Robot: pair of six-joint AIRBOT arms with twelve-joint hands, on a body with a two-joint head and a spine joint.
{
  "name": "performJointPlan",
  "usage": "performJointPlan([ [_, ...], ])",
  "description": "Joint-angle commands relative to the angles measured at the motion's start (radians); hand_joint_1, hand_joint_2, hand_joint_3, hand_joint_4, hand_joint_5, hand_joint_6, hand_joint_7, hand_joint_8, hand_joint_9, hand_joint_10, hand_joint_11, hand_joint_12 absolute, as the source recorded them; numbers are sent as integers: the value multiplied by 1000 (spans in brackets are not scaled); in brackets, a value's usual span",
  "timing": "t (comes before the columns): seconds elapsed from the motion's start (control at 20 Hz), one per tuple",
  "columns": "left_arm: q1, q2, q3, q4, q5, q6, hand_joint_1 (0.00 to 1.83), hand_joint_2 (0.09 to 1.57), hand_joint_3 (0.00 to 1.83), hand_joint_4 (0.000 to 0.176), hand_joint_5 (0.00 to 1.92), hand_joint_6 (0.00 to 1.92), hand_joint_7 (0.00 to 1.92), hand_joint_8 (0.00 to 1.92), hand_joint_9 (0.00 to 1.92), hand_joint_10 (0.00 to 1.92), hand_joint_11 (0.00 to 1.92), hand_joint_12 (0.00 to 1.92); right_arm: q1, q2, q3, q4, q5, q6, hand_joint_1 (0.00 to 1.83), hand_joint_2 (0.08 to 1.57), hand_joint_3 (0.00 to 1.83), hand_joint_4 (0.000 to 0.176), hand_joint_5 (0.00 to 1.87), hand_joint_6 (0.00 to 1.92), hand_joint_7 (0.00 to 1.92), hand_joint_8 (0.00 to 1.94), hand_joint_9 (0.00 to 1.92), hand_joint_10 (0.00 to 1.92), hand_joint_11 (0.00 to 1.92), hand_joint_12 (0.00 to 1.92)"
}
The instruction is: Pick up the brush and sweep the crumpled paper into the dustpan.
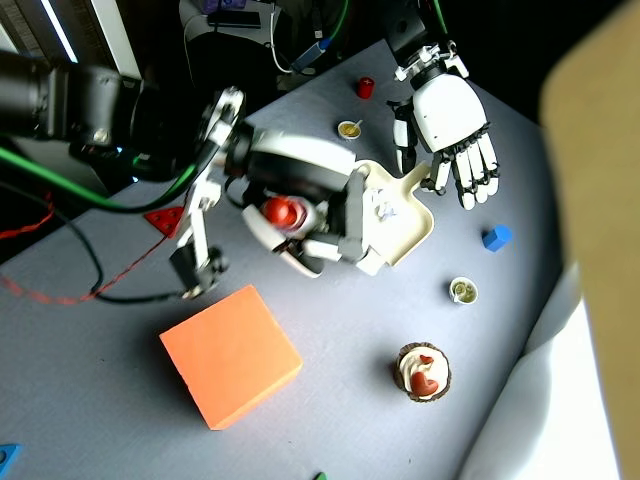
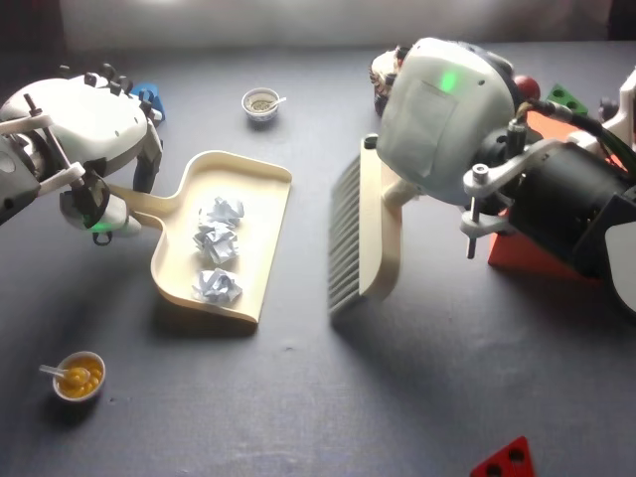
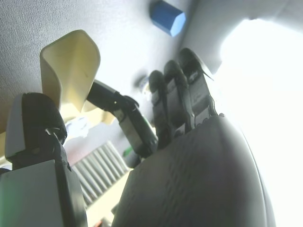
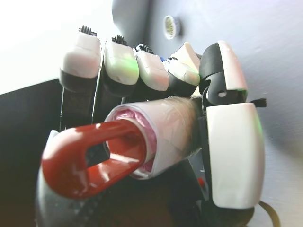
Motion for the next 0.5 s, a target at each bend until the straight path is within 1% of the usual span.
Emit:
performJointPlan([
  [0.0, -10, 7, 6, 26, -88, 7, 1083, 1099, 1, 24, 1017, 921, 307, 1, 221, 1, 63, 392, 16, 9, 0, -76, -97, -9, 863, 1385, 2, 0, 1213, 1921, 1330, 1941, 1348, 1921, 1352, 1921],
  [0.05, -11, 7, 7, 26, -88, 7, 1074, 1101, 1, 45, 1013, 927, 306, 0, 222, 1, 62, 398, 9, 9, 0, -76, -103, 0, 830, 1397, 6, 0, 1217, 1921, 1329, 1941, 1340, 1921, 1339, 1921],
  [0.15, -11, 6, 8, 26, -89, 7, 1080, 1097, 0, 39, 1023, 911, 306, 0, 211, 1, 45, 399, -1, 9, -1, -76, -110, 9, 901, 1374, 0, 0, 1201, 1921, 1338, 1941, 1359, 1921, 1357, 1921],
  [0.2, -11, 6, 8, 26, -88, 7, 1085, 1098, 0, 24, 1022, 914, 288, 0, 200, 0, 43, 400, -3, 9, -3, -76, -112, 10, 873, 1386, 0, 0, 1205, 1921, 1328, 1941, 1345, 1921, 1349, 1921],
  [0.25, -11, 6, 8, 26, -88, 7, 1080, 1098, 0, 36, 1022, 913, 295, 3, 204, 1, 45, 402, -6, 9, -6, -76, -113, 10, 885, 1382, 0, 0, 1205, 1921, 1318, 1941, 1331, 1921, 1337, 1921],
  [0.3, -11, 6, 8, 26, -88, 7, 1071, 1095, 0, 63, 1027, 905, 299, 3, 206, 2, 48, 400, -8, 9, -10, -76, -114, 10, 886, 1380, 0, 0, 1205, 1921, 1315, 1941, 1329, 1921, 1334, 1921],
  [0.35, -11, 6, 8, 26, -88, 7, 1074, 1098, 1, 51, 1021, 915, 299, 1, 206, 1, 43, 393, -8, 9, -15, -76, -114, 10, 876, 1383, 0, 0, 1198, 1921, 1318, 1941, 1330, 1921, 1335, 1921],
  [0.4, -11, 6, 8, 26, -89, 7, 1076, 1098, 1, 46, 1020, 917, 298, 1, 199, 0, 38, 388, -8, 9, -21, -76, -112, 10, 875, 1381, 0, 0, 1203, 1921, 1329, 1941, 1338, 1921, 1338, 1921],
  [0.45, -12, 6, 8, 25, -89, 7, 1084, 1099, 1, 21, 1019, 918, 306, 2, 206, 2, 46, 389, -8, 12, -32, -75, -103, 10, 879, 1379, 0, 0, 1209, 1921, 1340, 1941, 1349, 1921, 1345, 1921],
])
